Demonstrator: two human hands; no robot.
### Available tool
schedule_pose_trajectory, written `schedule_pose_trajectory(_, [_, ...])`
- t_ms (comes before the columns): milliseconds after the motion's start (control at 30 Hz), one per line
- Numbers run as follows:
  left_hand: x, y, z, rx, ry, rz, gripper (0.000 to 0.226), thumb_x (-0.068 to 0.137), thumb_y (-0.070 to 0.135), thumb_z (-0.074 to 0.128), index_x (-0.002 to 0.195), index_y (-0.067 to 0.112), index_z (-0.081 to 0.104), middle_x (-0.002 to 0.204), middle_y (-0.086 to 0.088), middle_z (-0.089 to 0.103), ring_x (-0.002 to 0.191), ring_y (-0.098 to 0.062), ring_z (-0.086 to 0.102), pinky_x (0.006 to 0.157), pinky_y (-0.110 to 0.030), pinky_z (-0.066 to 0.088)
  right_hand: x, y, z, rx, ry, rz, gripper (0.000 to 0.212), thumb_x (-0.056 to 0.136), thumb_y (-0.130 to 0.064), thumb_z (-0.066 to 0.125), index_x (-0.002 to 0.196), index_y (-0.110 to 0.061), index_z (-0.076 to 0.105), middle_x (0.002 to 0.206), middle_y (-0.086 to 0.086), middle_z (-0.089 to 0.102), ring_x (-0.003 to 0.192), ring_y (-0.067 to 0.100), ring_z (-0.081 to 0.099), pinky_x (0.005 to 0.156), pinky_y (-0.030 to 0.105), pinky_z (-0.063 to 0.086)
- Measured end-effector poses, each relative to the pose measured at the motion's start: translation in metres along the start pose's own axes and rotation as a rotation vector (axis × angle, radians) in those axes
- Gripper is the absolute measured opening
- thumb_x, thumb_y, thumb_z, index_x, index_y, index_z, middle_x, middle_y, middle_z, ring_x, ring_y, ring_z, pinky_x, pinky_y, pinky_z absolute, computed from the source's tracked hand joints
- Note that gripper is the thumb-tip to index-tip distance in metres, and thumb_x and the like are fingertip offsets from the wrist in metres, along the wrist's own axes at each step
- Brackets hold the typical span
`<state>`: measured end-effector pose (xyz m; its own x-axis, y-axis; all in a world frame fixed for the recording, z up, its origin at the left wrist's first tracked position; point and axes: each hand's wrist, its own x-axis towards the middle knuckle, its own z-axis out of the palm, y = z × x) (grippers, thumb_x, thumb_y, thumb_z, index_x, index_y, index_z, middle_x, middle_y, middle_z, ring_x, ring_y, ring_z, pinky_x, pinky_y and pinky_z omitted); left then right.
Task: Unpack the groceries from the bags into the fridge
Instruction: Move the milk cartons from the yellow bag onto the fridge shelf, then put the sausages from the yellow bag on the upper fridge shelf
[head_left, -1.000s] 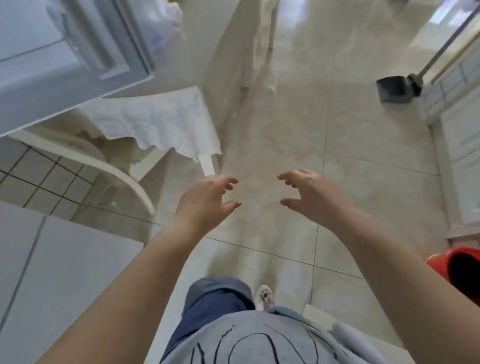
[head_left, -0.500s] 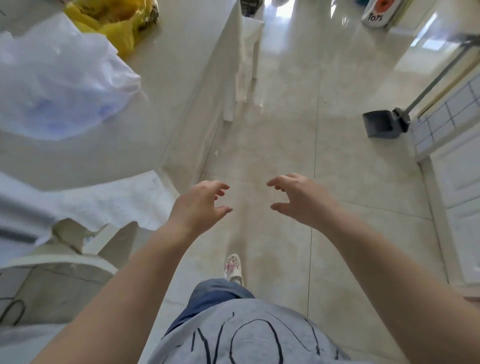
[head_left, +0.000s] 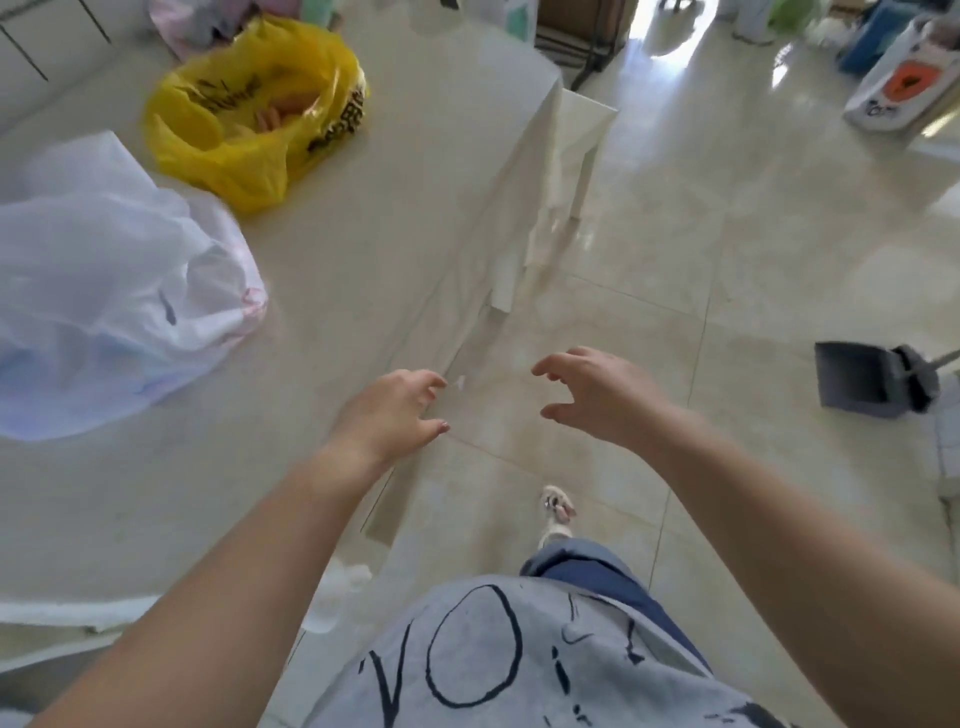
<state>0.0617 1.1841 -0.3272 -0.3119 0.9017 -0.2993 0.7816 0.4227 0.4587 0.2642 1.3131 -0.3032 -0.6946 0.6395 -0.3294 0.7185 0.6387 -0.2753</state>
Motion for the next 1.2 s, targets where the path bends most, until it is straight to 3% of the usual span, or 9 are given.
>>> schedule_pose_trajectory(233, [0.096, 0.0, -0.034, -0.136, 0.193, -0.322, 0.044, 0.078, 0.033, 0.072, 0.12, 0.027, 0.058, 0.112, 0.008, 0.064, 0.102, -0.015, 0.06, 0.088, -0.031, 0.048, 0.164, 0.021, -0.078, -0.114, -0.104, -0.284, 0.049, 0.085, -0.036, 0.063, 0.131, -0.03, 0.048, 0.127, -0.003, 0.054, 0.113, 0.022, 0.055, 0.089, 0.032, 0.046])
schedule_pose_trajectory(467, [0.157, -0.038, -0.076, -0.225, 0.344, -0.566, 0.046, 0.077, 0.031, 0.074, 0.121, 0.024, 0.059, 0.112, 0.006, 0.064, 0.103, -0.016, 0.06, 0.089, -0.033, 0.048, 0.307, -0.023, -0.113, -0.131, -0.21, -0.538, 0.048, 0.082, -0.035, 0.067, 0.127, -0.031, 0.052, 0.124, -0.004, 0.057, 0.112, 0.02, 0.057, 0.091, 0.034, 0.047])
schedule_pose_trajectory(867, [0.287, -0.107, -0.183, -0.228, 0.403, -0.643, 0.046, 0.08, 0.033, 0.071, 0.123, 0.026, 0.057, 0.115, 0.007, 0.062, 0.106, -0.015, 0.059, 0.085, -0.029, 0.048, 0.486, -0.08, -0.169, -0.202, -0.24, -0.662, 0.049, 0.086, -0.038, 0.063, 0.131, -0.031, 0.047, 0.126, -0.006, 0.055, 0.114, 0.016, 0.055, 0.088, 0.034, 0.049])
schedule_pose_trajectory(1200, [0.368, -0.135, -0.232, -0.289, 0.539, -0.841, 0.042, 0.081, 0.027, 0.07, 0.121, 0.025, 0.058, 0.112, 0.008, 0.065, 0.1, -0.013, 0.061, 0.085, -0.035, 0.051, 0.616, -0.129, -0.212, -0.146, -0.296, -0.852, 0.048, 0.085, -0.032, 0.066, 0.13, -0.029, 0.051, 0.128, -0.003, 0.055, 0.114, 0.021, 0.055, 0.092, 0.039, 0.048])
